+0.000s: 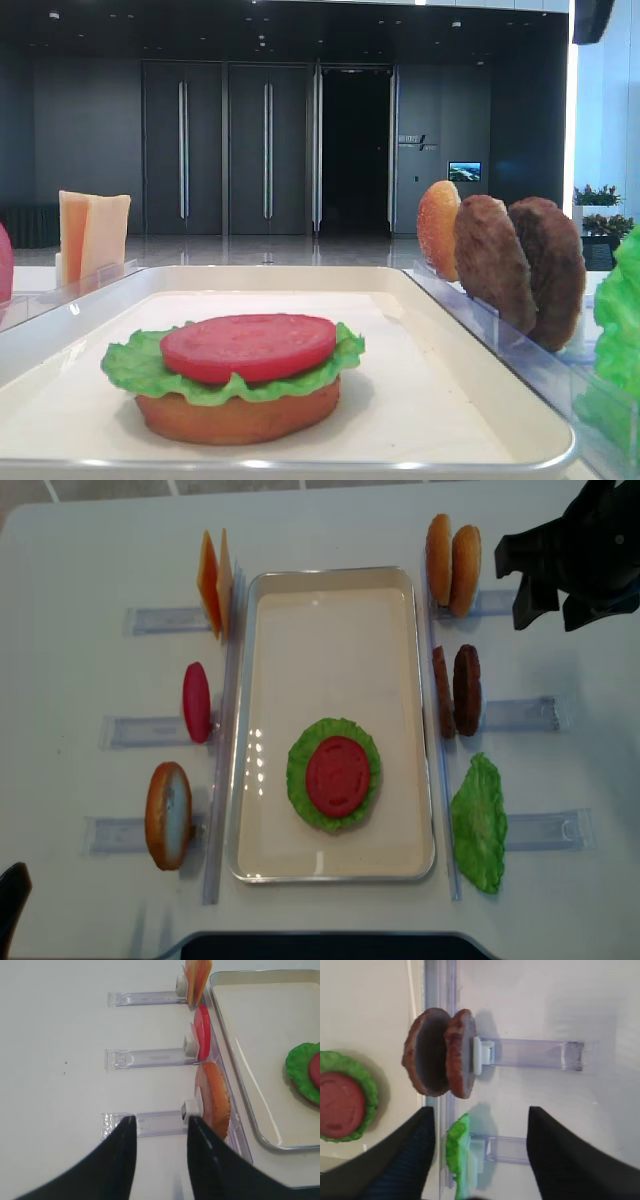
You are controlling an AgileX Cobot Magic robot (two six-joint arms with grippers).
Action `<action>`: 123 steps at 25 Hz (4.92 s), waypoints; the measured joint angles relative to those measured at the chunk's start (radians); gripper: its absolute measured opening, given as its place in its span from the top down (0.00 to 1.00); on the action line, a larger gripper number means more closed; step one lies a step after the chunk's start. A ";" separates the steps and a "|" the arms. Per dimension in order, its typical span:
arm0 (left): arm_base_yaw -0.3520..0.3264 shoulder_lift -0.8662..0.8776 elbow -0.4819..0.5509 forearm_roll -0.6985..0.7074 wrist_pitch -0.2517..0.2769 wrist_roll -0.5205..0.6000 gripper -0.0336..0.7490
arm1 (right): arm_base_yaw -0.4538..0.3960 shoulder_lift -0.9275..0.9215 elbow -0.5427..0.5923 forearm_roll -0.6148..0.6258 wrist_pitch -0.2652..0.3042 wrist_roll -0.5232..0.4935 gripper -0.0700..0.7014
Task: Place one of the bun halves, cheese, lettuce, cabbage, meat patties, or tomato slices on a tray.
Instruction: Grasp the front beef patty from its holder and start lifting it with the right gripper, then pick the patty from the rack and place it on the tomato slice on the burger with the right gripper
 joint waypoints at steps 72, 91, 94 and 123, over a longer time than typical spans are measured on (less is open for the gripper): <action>0.000 0.000 0.000 -0.001 0.000 0.000 0.62 | 0.205 0.282 0.000 -0.051 -0.231 0.106 0.42; 0.000 0.000 0.000 -0.001 0.000 0.000 0.62 | 0.207 0.341 0.000 -0.205 -0.231 0.110 0.69; 0.000 0.000 0.000 -0.001 0.000 0.000 0.62 | 0.207 0.341 0.000 -0.231 -0.231 0.127 0.74; 0.000 0.000 0.000 -0.001 0.000 0.000 0.62 | 0.207 0.245 -0.136 0.064 -0.046 0.014 0.74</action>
